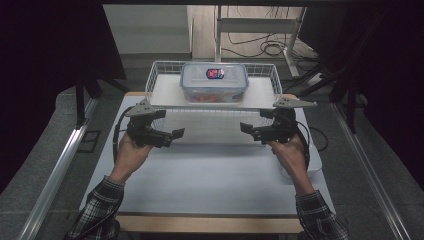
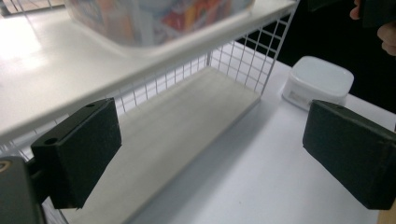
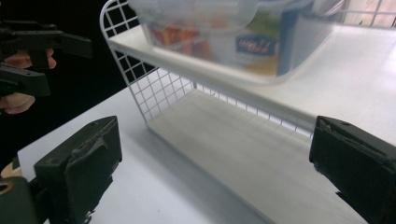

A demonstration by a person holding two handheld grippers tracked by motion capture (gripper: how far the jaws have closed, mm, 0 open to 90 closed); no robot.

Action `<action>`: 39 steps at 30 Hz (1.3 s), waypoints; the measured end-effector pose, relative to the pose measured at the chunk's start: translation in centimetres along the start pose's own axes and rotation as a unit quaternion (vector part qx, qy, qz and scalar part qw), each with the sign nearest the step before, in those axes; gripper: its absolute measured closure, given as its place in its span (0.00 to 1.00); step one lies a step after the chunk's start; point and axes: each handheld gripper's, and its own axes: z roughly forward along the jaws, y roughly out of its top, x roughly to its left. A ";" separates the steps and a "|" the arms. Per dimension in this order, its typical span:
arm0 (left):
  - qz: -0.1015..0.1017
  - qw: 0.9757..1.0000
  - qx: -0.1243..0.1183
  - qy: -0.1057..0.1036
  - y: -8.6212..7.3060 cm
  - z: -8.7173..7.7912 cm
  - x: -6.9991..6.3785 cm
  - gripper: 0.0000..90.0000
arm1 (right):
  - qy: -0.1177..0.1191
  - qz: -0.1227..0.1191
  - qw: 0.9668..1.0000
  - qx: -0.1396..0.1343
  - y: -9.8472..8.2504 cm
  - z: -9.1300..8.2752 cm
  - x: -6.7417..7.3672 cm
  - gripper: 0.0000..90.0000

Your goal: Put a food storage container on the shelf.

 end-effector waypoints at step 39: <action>0.001 0.998 0.024 0.053 -11.8 -1.1 -4.0 0.03 | -0.008 -0.020 0.999 0.027 -11.8 -1.4 3.9 0.03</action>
